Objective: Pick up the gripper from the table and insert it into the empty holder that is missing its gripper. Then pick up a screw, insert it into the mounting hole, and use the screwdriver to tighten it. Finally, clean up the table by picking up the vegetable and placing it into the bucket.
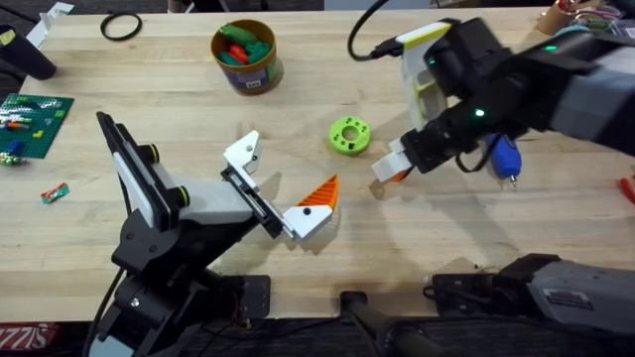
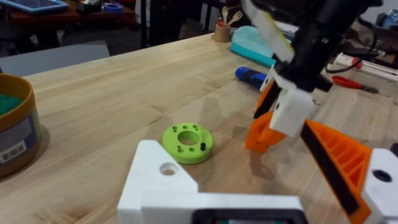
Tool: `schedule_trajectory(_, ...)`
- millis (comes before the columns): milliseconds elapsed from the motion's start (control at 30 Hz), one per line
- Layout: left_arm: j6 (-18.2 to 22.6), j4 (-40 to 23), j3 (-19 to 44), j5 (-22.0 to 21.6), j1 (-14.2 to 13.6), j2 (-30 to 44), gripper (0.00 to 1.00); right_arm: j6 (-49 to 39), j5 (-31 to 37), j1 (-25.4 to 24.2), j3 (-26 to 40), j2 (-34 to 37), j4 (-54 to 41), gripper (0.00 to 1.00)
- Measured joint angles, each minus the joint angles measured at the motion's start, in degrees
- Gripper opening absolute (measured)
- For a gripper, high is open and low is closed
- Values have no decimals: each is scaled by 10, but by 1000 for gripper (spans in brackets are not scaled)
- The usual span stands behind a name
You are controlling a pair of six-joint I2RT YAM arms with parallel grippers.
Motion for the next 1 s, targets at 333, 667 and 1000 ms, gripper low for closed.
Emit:
schedule_trajectory(333,0,-2,5,-10,0,3,990,4,26,-1,17,22,-10,877)
schedule_trajectory(667,0,-2,5,-25,0,3,990,7,20,-2,30,22,-33,877)
schedule_trajectory(1000,0,-2,5,-25,0,3,990,9,19,-4,30,22,-47,877)
